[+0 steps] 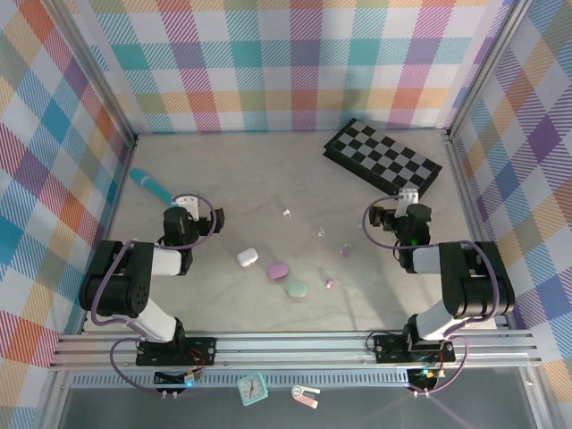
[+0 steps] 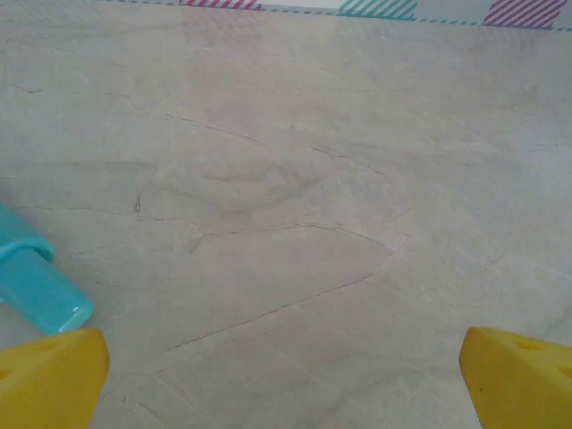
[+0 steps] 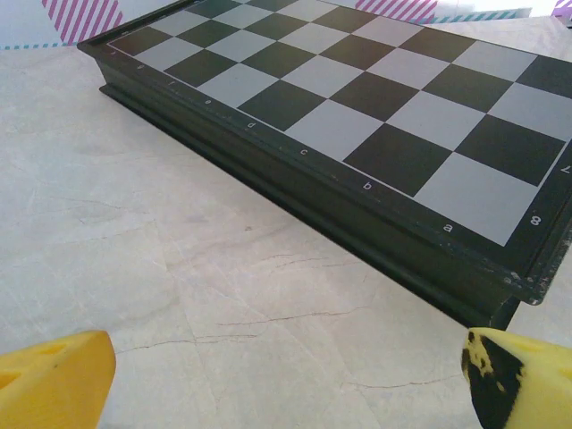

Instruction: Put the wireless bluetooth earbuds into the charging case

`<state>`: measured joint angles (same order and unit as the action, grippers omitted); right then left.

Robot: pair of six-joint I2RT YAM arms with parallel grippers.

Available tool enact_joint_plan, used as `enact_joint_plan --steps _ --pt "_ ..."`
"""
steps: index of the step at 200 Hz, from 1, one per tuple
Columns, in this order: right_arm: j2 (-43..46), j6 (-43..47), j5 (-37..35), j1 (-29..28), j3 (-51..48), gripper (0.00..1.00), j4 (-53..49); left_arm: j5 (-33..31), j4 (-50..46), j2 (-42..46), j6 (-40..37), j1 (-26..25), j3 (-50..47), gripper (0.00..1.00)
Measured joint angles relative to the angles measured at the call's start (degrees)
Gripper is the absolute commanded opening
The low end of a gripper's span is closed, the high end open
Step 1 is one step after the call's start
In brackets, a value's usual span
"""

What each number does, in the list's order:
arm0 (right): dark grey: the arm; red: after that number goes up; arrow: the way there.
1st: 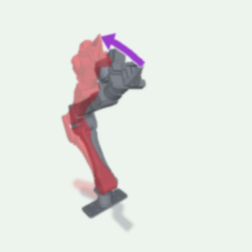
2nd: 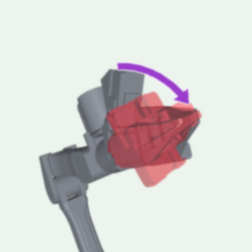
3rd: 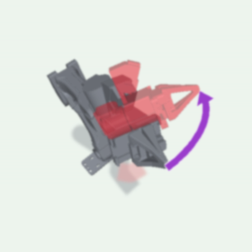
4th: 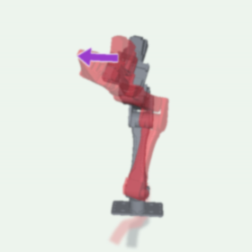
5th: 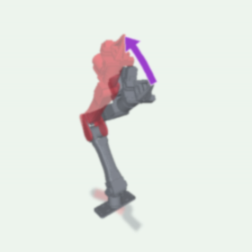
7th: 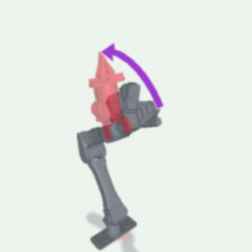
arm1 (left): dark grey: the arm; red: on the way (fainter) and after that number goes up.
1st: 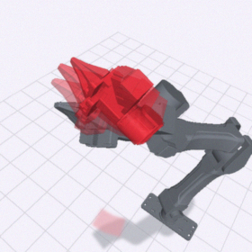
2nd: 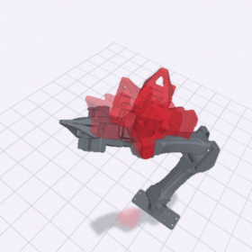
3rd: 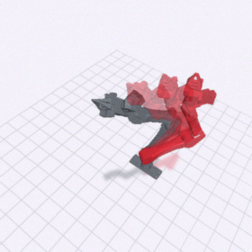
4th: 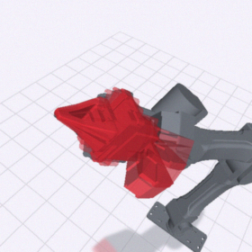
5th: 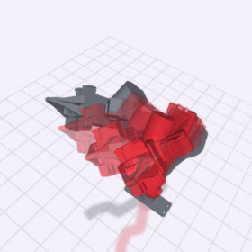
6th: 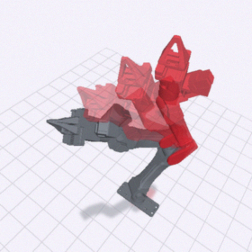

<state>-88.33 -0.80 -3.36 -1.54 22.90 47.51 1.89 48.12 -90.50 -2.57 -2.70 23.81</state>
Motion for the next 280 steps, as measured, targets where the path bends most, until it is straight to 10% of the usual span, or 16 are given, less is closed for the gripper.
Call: enact_joint_plan --steps 216,280 --pt "0.2 0.0 0.5 0.0 0.0 0.99 -0.9 0.0 0.0 0.0 0.0 0.0 0.0 1.0" --pt "16.2 4.7 4.7 -3.2 2.6 0.99 -15.5 -2.3 -14.3 13.2 0.2 -1.2 2.5 1.0"
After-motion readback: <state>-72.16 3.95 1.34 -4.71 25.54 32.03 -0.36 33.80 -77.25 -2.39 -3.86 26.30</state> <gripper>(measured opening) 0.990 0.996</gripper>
